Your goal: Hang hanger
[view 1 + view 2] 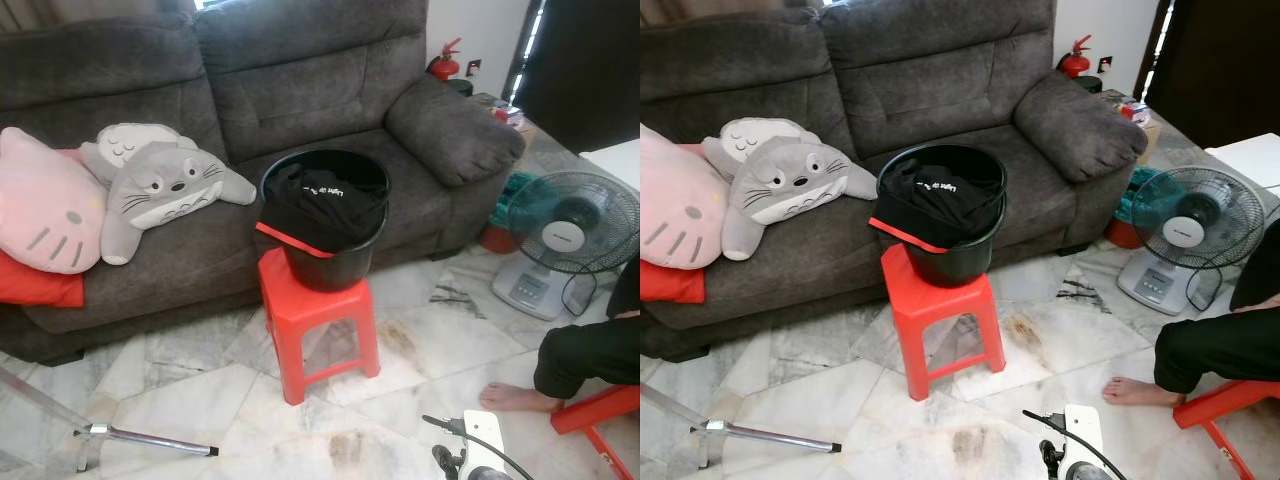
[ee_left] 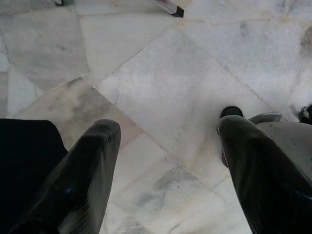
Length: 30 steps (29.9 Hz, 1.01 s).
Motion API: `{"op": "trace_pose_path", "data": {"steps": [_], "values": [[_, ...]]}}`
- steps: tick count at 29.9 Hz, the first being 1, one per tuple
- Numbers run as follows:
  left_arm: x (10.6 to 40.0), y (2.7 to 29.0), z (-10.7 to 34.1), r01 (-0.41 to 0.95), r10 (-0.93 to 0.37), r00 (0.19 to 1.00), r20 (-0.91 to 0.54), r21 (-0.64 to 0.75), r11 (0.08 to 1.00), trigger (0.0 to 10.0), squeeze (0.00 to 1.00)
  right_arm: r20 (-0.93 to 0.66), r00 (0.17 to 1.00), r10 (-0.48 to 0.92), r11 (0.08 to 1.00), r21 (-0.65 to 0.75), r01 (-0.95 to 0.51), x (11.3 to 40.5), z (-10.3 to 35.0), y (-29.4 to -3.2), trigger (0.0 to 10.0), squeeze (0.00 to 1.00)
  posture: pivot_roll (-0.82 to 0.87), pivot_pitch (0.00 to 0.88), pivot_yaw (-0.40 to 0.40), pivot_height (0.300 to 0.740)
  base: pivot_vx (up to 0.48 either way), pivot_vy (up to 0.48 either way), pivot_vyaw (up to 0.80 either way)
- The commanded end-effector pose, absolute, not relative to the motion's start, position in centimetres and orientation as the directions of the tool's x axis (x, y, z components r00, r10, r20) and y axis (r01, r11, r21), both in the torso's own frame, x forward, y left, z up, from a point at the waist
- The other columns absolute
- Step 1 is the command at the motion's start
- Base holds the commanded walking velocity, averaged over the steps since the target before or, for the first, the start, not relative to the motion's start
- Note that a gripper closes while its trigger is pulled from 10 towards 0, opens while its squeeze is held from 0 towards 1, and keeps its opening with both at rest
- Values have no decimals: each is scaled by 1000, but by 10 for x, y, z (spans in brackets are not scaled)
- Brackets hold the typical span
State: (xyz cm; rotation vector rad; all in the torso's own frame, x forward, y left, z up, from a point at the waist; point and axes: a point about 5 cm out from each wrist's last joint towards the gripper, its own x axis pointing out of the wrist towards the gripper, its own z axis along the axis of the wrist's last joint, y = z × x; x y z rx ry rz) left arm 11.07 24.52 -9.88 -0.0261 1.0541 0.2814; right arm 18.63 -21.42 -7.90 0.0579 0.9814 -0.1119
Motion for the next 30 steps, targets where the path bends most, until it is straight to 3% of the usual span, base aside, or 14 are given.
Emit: {"op": "trace_pose_path", "data": {"steps": [1,30], "values": [[108,249,-99,-259,219,450,-866,108,960,10000,0,-825,562,-57,995,1,103,189,-78,-211,10000,0,-166,0,92,740,259,0,506],[109,247,-99,-262,210,453,-866,95,960,10000,0,-828,558,-58,993,11,119,189,-78,-211,10000,0,-166,0,88,740,299,0,53]]}}
